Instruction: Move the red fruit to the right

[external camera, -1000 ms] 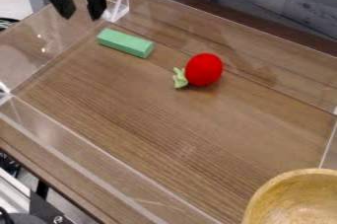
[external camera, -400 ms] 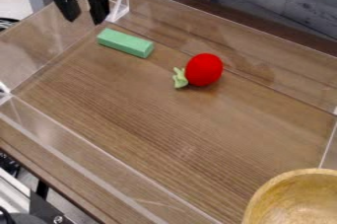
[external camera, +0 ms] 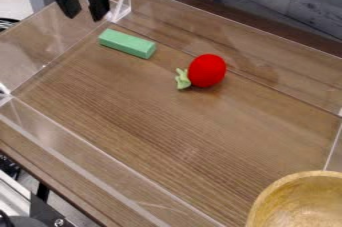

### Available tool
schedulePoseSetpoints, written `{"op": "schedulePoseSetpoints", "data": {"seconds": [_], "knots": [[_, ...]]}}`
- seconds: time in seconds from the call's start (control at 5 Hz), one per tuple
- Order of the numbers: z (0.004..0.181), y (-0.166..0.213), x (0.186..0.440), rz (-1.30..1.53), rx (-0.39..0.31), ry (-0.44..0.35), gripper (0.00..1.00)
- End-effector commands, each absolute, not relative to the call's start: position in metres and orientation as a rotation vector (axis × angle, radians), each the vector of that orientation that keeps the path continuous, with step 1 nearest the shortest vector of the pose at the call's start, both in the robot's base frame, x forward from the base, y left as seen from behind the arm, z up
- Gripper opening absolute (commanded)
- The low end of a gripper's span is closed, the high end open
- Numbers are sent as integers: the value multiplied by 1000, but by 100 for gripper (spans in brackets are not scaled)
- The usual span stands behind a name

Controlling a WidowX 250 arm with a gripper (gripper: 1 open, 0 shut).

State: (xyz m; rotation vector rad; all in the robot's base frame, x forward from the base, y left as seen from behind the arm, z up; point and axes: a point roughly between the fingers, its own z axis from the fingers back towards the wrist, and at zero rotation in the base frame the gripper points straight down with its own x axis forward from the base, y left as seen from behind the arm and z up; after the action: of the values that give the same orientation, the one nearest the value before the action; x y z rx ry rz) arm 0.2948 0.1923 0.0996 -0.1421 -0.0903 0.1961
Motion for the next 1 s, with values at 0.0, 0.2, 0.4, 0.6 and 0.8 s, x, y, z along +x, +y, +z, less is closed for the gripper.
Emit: {"op": "schedulePoseSetpoints", "data": {"seconds": [0.0, 0.2, 0.4, 0.6, 0.8], "knots": [[110, 215, 292, 261, -112, -149, 100], [97, 214, 290, 297, -113, -145, 100], [92, 211, 293, 268, -129, -143, 100], [92, 211, 298, 233, -137, -148, 100], [94, 212, 312, 205, -144, -157, 100]]}}
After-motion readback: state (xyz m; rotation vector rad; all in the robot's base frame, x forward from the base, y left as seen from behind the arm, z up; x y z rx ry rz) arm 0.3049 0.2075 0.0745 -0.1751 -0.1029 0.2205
